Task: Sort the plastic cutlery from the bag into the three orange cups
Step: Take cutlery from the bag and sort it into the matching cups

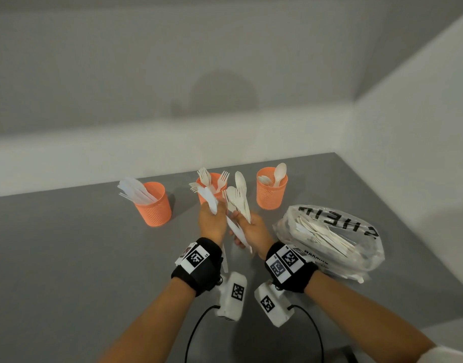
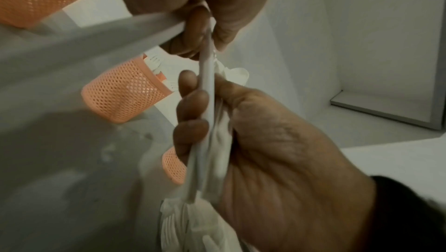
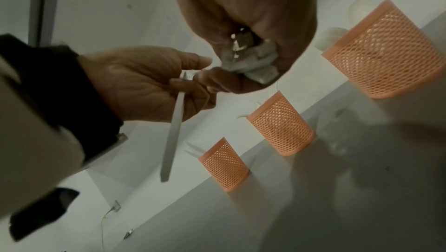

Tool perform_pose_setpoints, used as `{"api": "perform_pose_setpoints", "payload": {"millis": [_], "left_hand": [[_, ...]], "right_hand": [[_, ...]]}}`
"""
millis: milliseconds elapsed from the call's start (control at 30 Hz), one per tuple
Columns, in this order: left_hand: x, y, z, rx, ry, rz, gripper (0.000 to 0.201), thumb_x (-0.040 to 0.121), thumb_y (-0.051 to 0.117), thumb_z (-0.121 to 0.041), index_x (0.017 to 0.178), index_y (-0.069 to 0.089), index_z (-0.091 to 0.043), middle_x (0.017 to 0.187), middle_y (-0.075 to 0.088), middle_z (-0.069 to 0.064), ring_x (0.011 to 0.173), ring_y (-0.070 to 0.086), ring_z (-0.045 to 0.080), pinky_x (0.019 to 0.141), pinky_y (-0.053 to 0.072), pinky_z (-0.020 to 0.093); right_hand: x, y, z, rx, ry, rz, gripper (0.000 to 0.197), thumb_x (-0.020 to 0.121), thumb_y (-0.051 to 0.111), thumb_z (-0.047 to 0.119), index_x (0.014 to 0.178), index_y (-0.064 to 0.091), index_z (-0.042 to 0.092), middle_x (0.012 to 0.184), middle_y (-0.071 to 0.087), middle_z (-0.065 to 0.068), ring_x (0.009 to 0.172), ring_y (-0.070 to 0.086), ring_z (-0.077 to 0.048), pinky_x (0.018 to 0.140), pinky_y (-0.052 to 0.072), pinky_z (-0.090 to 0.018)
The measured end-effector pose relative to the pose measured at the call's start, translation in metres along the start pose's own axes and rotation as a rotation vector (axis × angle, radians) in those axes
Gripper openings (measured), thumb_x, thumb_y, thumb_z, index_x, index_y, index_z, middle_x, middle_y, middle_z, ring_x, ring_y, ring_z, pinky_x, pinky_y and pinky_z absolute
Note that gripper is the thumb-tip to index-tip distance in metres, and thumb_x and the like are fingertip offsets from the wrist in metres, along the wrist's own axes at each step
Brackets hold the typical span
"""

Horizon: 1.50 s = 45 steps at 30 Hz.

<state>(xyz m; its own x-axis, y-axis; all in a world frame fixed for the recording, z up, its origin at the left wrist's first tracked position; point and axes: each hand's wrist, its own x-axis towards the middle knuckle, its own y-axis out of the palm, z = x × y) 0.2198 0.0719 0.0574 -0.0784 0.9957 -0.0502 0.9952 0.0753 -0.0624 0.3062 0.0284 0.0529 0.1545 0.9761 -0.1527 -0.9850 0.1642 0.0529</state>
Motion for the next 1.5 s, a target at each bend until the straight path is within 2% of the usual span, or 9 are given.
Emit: {"api": "perform_pose_setpoints", "payload": {"millis": [133,267,400,667,900,1067,1200,1400,1500], "left_hand": [[0.003,-0.014,0.003,-0.046,-0.058,-0.03,0.037,0.098,0.043,-0.028,0.064,0.051,-0.013,0.058,0.049,0.001,0.053,0.044,0.014,0.055,0.036,0.024],[0.013,-0.041,0.004,-0.227,-0.201,-0.097,0.042,0.096,0.046,-0.032,0.06,0.039,-0.014,0.038,0.035,-0.006,0.037,0.036,0.011,0.039,0.038,0.02],[0.04,-0.07,-0.005,-0.028,-0.2,-0.174,0.047,0.087,0.059,-0.041,0.056,0.032,-0.018,0.045,0.029,-0.002,0.033,0.026,0.01,0.034,0.025,0.016],[0.13,-0.106,-0.083,-0.092,0.162,-0.443,0.05,0.092,0.047,-0.048,0.055,0.039,-0.015,0.051,0.039,0.004,0.044,0.041,0.015,0.043,0.038,0.02],[0.176,-0.111,-0.048,0.06,0.177,-0.421,0.047,0.093,0.047,-0.046,0.057,0.041,-0.015,0.054,0.043,0.003,0.049,0.043,0.014,0.046,0.038,0.013],[0.184,-0.109,-0.014,0.282,0.164,-0.325,0.03,0.088,0.06,-0.03,0.066,0.044,-0.018,0.064,0.053,0.005,0.059,0.052,0.016,0.061,0.042,0.025],[0.183,-0.107,-0.012,0.449,0.19,-0.311,0.012,0.089,0.058,-0.016,0.095,0.051,-0.01,0.063,0.049,0.0,0.06,0.049,0.018,0.068,0.037,0.027],[0.182,-0.108,-0.011,0.956,0.363,-0.197,0.033,0.098,0.04,-0.021,0.097,0.057,0.008,0.097,0.058,0.028,0.088,0.056,0.041,0.07,0.039,0.04],[0.178,-0.108,-0.007,1.262,0.383,-0.257,0.049,0.101,0.031,-0.026,0.091,0.063,0.009,0.097,0.061,0.027,0.095,0.056,0.042,0.091,0.036,0.048]], "right_hand": [[0.004,-0.003,-0.007,-0.034,0.02,-0.055,0.018,0.099,0.043,0.024,0.088,0.055,0.018,0.063,0.057,-0.005,0.04,0.054,-0.003,0.043,0.046,-0.018],[0.008,-0.013,-0.013,-0.126,0.054,-0.072,0.016,0.098,0.042,0.029,0.098,0.052,0.016,0.058,0.046,0.001,0.036,0.042,-0.003,0.038,0.038,-0.016],[0.009,-0.014,-0.014,-0.172,0.091,-0.05,0.023,0.096,0.043,0.042,0.091,0.058,0.025,0.056,0.039,0.005,0.045,0.036,-0.005,0.039,0.03,-0.016],[0.014,-0.015,0.002,-0.015,0.161,0.029,0.07,0.091,0.013,0.064,0.09,0.061,0.014,0.056,0.028,-0.001,0.035,0.021,-0.004,0.034,0.02,-0.015],[0.019,-0.027,0.007,0.006,0.196,-0.012,0.05,0.094,0.031,0.054,0.079,0.055,0.013,0.047,0.029,0.003,0.033,0.023,-0.004,0.033,0.02,-0.014],[0.021,-0.028,0.006,-0.003,0.247,-0.035,0.047,0.092,0.035,0.054,0.074,0.05,0.014,0.049,0.03,0.003,0.036,0.025,-0.004,0.035,0.02,-0.015],[0.022,-0.023,0.007,-0.017,0.262,-0.035,0.045,0.092,0.037,0.054,0.072,0.048,0.015,0.05,0.031,0.003,0.036,0.025,-0.004,0.035,0.02,-0.016],[0.027,-0.015,0.009,-0.022,0.258,0.002,0.044,0.093,0.036,0.052,0.073,0.048,0.014,0.05,0.034,0.002,0.035,0.028,-0.003,0.038,0.021,-0.017],[0.028,-0.013,0.008,-0.011,0.255,0.001,0.044,0.093,0.037,0.051,0.073,0.048,0.014,0.05,0.035,0.002,0.034,0.028,-0.003,0.038,0.021,-0.017]]}}
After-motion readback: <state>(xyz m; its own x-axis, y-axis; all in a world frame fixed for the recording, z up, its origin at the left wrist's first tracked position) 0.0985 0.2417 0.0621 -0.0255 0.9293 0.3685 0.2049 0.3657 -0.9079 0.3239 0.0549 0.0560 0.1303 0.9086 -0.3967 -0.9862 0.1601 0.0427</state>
